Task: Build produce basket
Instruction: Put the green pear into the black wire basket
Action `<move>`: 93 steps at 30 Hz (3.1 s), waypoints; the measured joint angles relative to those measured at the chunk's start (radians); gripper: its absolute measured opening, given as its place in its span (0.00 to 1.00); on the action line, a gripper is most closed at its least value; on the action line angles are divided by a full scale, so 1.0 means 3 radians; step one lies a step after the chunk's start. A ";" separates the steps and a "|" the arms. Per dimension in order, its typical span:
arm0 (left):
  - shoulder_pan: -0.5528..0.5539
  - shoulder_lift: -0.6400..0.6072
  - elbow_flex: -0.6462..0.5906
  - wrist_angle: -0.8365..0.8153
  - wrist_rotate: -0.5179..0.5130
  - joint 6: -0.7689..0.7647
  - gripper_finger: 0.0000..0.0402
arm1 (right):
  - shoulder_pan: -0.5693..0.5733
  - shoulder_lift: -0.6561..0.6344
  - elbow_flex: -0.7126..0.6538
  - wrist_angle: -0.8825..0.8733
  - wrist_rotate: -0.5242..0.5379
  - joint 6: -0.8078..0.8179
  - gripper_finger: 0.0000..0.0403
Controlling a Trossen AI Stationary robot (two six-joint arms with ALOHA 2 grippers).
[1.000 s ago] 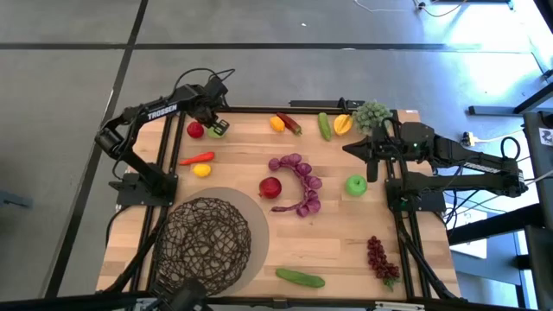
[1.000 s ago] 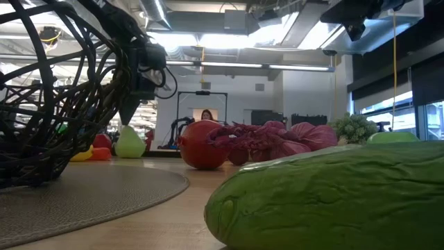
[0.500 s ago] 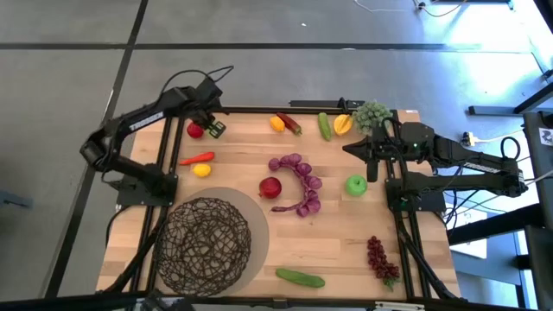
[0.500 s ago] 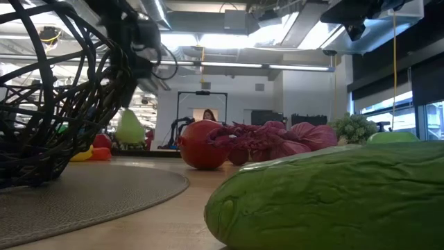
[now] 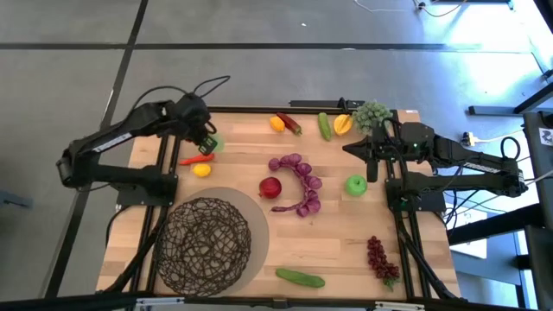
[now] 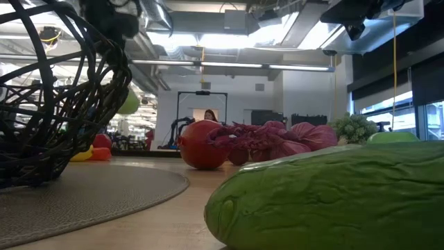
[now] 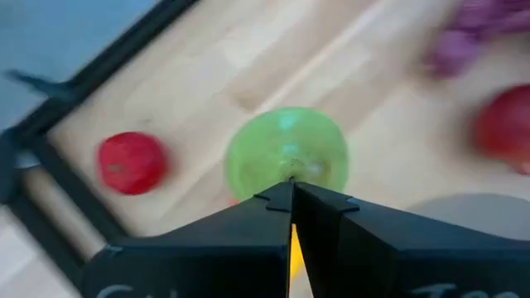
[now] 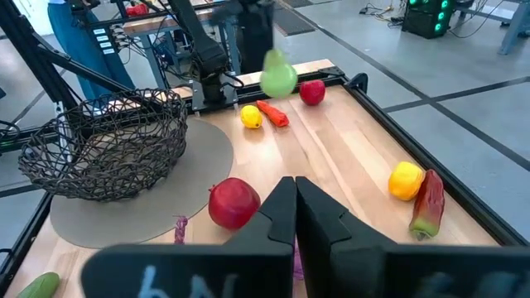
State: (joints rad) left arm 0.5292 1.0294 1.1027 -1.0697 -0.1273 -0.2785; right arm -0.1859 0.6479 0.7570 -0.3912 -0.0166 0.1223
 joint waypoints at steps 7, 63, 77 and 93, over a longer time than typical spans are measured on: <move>-0.0592 -0.0319 0.0000 0.0045 0.0252 -0.0202 0.00 | 0.0000 0.0001 0.0000 -0.0007 0.0175 -0.0177 0.00; -0.4003 0.0780 0.0003 -0.0062 0.0095 -0.2034 0.00 | 0.0389 0.3043 0.3202 -0.1579 -0.0796 -0.1054 0.00; -0.4000 0.1109 0.0001 -0.0051 -0.0043 -0.2034 0.00 | 0.0523 0.3092 0.3234 -0.1586 -0.0798 -0.1146 0.00; -0.3995 0.1404 0.0010 -0.0106 -0.0127 -0.2041 0.00 | 0.0533 0.3092 0.3234 -0.1586 -0.0798 -0.1138 0.00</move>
State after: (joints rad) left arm -0.6693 1.4506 1.1057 -1.1015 -0.1655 -0.8907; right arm -0.0261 1.5757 1.7271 -0.8669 -0.2562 -0.2190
